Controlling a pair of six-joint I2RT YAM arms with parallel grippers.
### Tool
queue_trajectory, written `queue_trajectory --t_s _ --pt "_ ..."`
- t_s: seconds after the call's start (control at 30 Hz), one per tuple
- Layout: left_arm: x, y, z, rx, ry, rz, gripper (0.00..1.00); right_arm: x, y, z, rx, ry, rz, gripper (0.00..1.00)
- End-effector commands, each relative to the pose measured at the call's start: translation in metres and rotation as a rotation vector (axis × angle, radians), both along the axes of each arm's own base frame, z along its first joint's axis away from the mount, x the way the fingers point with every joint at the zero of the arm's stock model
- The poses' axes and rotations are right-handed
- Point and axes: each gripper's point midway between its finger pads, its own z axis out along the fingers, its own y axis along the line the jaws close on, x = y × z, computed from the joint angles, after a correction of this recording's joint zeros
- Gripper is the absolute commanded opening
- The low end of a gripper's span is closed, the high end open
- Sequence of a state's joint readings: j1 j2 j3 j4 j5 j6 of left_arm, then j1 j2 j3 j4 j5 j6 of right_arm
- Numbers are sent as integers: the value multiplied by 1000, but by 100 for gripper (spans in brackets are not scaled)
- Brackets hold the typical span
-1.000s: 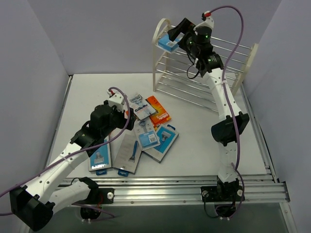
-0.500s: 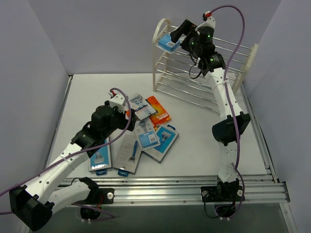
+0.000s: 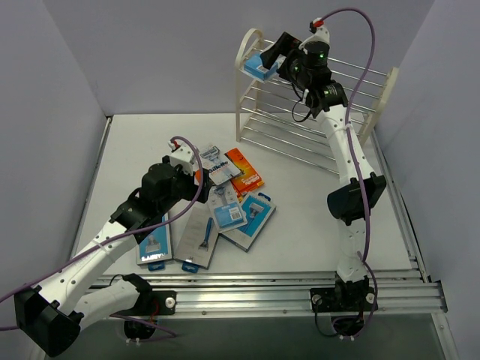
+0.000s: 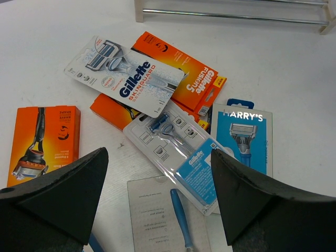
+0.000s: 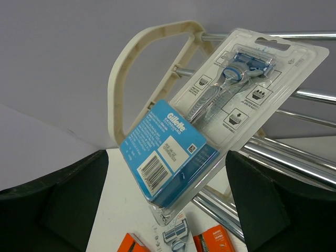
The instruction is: Place and organize the shaving razors onto the shelf
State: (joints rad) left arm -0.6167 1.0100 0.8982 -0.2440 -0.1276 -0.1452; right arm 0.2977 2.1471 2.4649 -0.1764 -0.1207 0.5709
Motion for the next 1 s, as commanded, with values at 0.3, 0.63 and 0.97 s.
queue_trajectory --t_s 0.3,0.63,0.97 --pt "0 1 19 -10 -47 5 88 1 21 19 31 -78 60 89" --pt "-1 -1 18 -5 -48 -3 88 5 34 24 38 -128 76 90" --pt "-1 -2 17 5 -47 -2 89 9 37 24 48 -141 83 90"
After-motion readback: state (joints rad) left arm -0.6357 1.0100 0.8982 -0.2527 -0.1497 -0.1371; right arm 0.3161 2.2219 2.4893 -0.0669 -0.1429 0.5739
